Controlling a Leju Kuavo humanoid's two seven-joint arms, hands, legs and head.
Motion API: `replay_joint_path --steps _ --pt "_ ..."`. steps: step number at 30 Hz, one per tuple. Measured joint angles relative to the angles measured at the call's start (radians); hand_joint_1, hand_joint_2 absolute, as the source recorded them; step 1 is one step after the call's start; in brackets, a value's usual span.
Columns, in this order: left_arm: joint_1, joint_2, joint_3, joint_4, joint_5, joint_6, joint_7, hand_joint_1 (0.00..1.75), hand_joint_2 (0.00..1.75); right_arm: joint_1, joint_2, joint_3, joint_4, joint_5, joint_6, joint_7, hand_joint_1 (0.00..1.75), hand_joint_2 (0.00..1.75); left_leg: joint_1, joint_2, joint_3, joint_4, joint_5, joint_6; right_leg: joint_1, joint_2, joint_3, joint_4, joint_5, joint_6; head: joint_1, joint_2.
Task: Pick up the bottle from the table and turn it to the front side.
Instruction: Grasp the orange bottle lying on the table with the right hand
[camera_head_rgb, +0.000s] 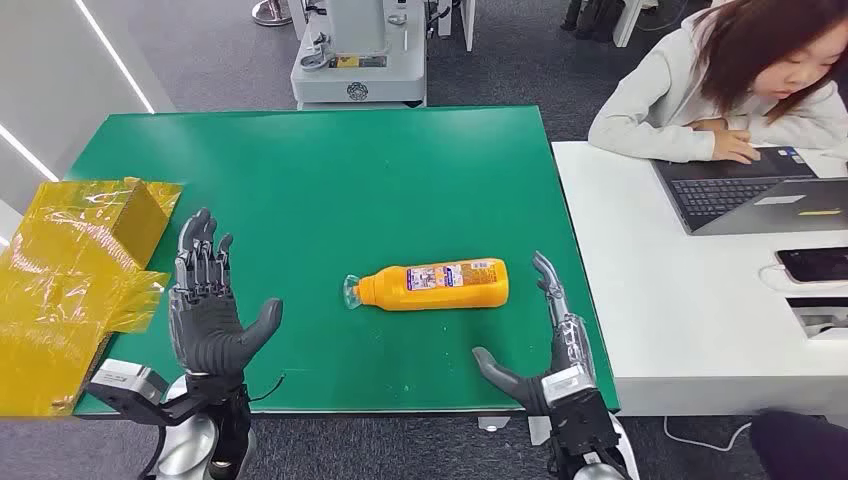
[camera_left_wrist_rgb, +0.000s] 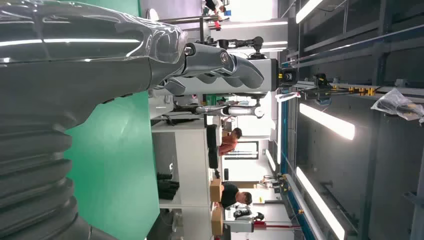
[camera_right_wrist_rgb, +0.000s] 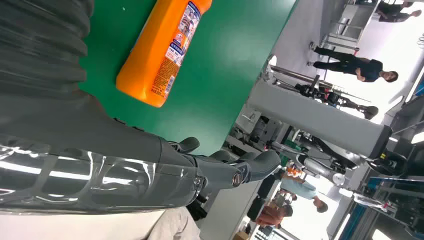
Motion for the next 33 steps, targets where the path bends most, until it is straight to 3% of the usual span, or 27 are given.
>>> replay_joint_path --steps 26,33 --pt "0.008 0.004 0.0 0.0 0.001 -0.002 0.0 0.0 1.75 0.022 -0.01 0.021 0.007 -0.006 -0.044 -0.006 0.0 1.75 0.0 0.0 0.0 0.0 0.0 0.0 0.0 0.0 0.0 0.0 0.0 0.0 0.0 0.0" --pt "-0.003 -0.001 0.0 0.0 -0.008 -0.02 0.002 0.0 1.75 -0.021 -0.011 0.019 0.016 0.054 -0.039 0.042 0.0 1.75 0.0 0.0 0.0 0.0 0.0 0.0 0.0 0.0 0.0 0.0 0.0 0.0 0.0 0.0"
